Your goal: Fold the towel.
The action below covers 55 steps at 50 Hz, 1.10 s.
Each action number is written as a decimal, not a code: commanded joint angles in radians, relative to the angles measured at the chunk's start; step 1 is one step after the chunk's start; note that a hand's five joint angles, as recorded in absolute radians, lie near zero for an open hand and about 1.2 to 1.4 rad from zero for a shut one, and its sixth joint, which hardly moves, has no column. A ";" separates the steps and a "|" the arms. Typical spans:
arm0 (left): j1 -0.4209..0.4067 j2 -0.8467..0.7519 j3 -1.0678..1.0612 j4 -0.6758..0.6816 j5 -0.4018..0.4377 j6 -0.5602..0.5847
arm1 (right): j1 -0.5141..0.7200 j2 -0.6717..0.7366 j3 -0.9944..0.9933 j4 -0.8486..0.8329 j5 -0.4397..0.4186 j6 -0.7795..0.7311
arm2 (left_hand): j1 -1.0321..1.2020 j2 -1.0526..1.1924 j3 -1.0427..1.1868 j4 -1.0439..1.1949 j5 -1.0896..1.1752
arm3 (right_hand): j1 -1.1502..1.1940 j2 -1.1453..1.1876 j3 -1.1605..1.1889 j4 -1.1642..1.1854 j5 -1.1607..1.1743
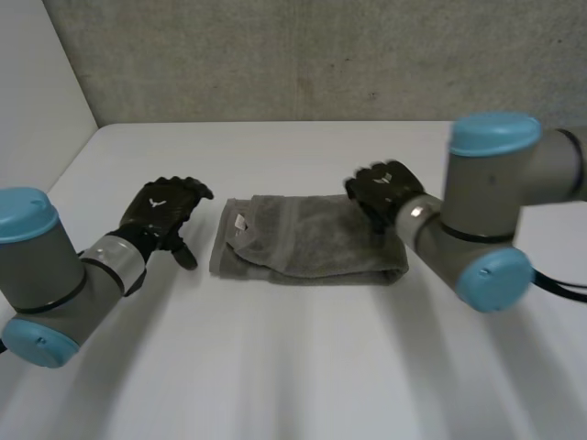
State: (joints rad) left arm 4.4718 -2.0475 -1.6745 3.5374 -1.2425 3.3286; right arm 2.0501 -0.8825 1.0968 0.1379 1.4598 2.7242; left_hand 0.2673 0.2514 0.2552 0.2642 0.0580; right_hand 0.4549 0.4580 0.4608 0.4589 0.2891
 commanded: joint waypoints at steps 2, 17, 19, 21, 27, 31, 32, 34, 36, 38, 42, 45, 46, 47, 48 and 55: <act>-0.054 -0.003 0.004 0.012 0.000 0.002 | -0.116 -0.058 0.262 -0.130 -0.087 0.095 | -0.057 -0.041 -0.045 -0.054 -0.022 | 0.029 0.026 0.023 0.025 0.021; -0.054 0.000 -0.016 0.031 -0.006 0.000 | -0.179 -0.016 0.316 -0.221 -0.113 0.186 | -0.060 -0.044 -0.048 -0.057 -0.025 | 0.939 0.936 0.934 0.935 0.931; -0.052 0.000 -0.016 0.031 -0.008 0.000 | -0.189 -0.029 0.314 -0.219 -0.110 0.177 | -0.060 -0.044 -0.048 -0.057 -0.025 | 0.941 0.938 0.935 0.937 0.933; -0.048 0.003 -0.019 0.031 -0.008 0.000 | -0.199 -0.047 0.302 -0.213 -0.110 0.163 | -0.060 -0.044 -0.048 -0.057 -0.025 | 0.941 0.938 0.935 0.937 0.933; -0.045 0.046 -0.019 0.029 -0.009 -0.001 | -0.186 -0.133 0.191 -0.199 -0.113 0.040 | -0.063 -0.047 -0.050 -0.060 -0.028 | 0.941 0.938 0.935 0.937 0.933; -0.045 0.079 -0.007 0.029 -0.011 -0.007 | -0.110 -0.131 0.083 -0.150 -0.119 0.026 | -0.063 -0.047 -0.050 -0.060 -0.028 | 0.941 0.938 0.935 0.937 0.933; -0.045 0.079 -0.007 0.029 -0.011 -0.007 | -0.049 -0.113 0.021 -0.129 -0.122 0.025 | -0.063 -0.047 -0.050 -0.060 -0.028 | 0.941 0.938 0.935 0.937 0.933; -0.045 0.085 -0.001 0.031 -0.011 -0.032 | 0.010 -0.078 -0.038 -0.107 -0.128 0.025 | -0.063 -0.047 -0.051 -0.060 -0.028 | 0.941 0.938 0.935 0.937 0.933; -0.043 0.093 0.002 0.031 -0.011 -0.046 | 0.115 0.006 -0.131 -0.063 -0.141 0.015 | -0.063 -0.047 -0.050 -0.060 -0.028 | 0.941 0.938 0.935 0.937 0.933; -0.042 0.098 0.002 0.031 -0.011 -0.061 | 0.160 0.051 -0.168 -0.034 -0.142 0.014 | -0.063 -0.047 -0.050 -0.060 -0.028 | 0.941 0.938 0.935 0.937 0.933; -0.040 0.099 0.007 0.031 -0.009 -0.078 | 0.225 0.142 -0.213 0.002 -0.147 0.008 | -0.063 -0.047 -0.050 -0.060 -0.028 | 0.941 0.938 0.935 0.937 0.933; -0.037 0.098 0.010 0.031 -0.011 -0.080 | 0.278 0.238 -0.232 0.012 -0.141 -0.012 | -0.065 -0.050 -0.053 -0.062 -0.031 | 0.941 0.938 0.935 0.937 0.933; -0.037 0.098 0.010 0.031 -0.011 -0.080 | 0.278 0.238 -0.232 0.012 -0.141 -0.012 | -0.065 -0.050 -0.053 -0.062 -0.031 | 0.941 0.938 0.935 0.937 0.933; -0.037 0.098 0.013 0.031 -0.011 -0.080 | 0.285 0.247 -0.230 0.014 -0.128 -0.026 | -0.065 -0.050 -0.053 -0.062 -0.031 | 0.873 0.870 0.867 0.869 0.864; -0.036 0.098 0.019 0.031 -0.011 -0.081 | 0.285 0.247 -0.230 0.014 -0.128 -0.026 | -0.068 -0.053 -0.056 -0.065 -0.034 | 0.872 0.869 0.866 0.868 0.863; -0.040 0.087 0.070 0.031 -0.028 -0.093 | 0.240 0.125 -0.186 0.014 -0.082 0.055 | -0.063 -0.047 -0.051 -0.060 -0.028 | -0.280 -0.283 -0.286 -0.284 -0.289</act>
State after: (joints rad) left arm 4.4356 -1.9514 -1.6470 3.5681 -1.2559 3.2445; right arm 2.3340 -0.6474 0.8681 0.1560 1.3384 2.7103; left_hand 0.2673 0.2514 0.2552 0.2641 0.0579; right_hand 0.5491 0.5034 0.6611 0.6185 0.4309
